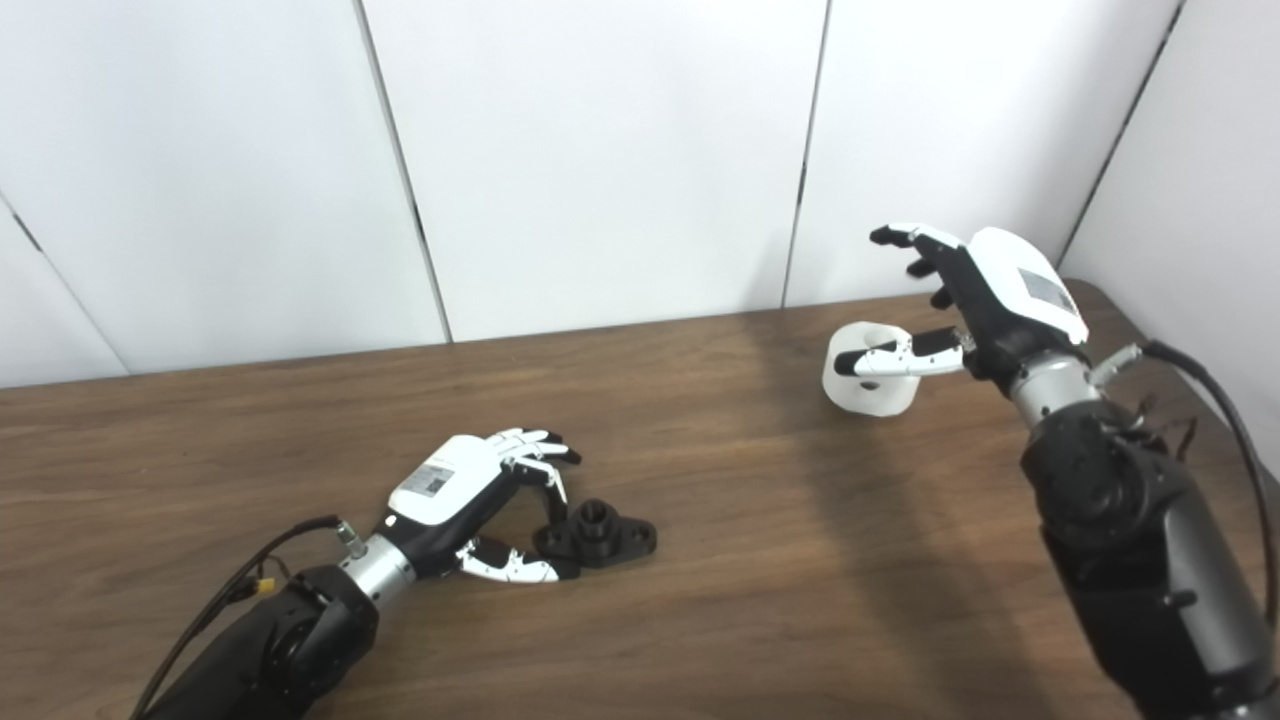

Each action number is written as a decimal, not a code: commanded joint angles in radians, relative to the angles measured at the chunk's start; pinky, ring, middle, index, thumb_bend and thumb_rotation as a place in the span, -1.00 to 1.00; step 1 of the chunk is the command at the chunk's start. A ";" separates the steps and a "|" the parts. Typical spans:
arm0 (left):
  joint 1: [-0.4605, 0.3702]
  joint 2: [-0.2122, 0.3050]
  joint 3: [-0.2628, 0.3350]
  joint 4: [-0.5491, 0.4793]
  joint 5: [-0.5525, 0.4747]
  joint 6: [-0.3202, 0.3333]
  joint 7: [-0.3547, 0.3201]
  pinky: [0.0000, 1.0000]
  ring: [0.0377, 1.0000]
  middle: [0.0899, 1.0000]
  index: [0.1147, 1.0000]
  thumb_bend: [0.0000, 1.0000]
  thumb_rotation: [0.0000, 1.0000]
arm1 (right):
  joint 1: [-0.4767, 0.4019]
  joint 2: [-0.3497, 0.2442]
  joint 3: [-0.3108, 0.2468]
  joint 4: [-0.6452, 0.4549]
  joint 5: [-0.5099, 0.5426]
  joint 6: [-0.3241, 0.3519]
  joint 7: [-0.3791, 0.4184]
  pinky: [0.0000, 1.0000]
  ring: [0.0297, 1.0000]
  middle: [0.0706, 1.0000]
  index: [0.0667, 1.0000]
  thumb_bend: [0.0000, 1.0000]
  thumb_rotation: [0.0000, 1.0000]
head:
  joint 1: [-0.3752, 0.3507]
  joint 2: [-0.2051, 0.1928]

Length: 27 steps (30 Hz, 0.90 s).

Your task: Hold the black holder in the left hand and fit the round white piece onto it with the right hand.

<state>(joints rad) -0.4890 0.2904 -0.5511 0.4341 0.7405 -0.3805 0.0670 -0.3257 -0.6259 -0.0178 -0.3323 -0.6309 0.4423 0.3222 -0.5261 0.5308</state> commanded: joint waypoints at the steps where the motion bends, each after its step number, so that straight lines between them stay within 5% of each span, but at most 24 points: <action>1: 0.014 0.031 -0.018 0.029 0.036 -0.001 -0.040 0.78 0.75 0.60 -0.17 0.05 -0.88 | -0.049 -0.036 -0.006 0.002 -0.025 0.004 0.001 0.22 0.62 0.73 0.65 0.69 -0.43 | -0.004 -0.001; 27: 0.020 0.052 -0.015 0.014 0.014 -0.008 -0.082 0.70 0.71 0.59 -0.17 0.05 -0.89 | -0.139 -0.055 0.054 0.202 -0.127 0.024 0.110 0.45 0.82 0.87 0.75 0.85 -0.33 | -0.057 -0.048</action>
<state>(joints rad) -0.4884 0.3061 -0.5459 0.4313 0.7208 -0.3999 0.0464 -0.4128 -0.6515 0.0438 -0.1233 -0.7424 0.4651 0.4432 -0.5814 0.4863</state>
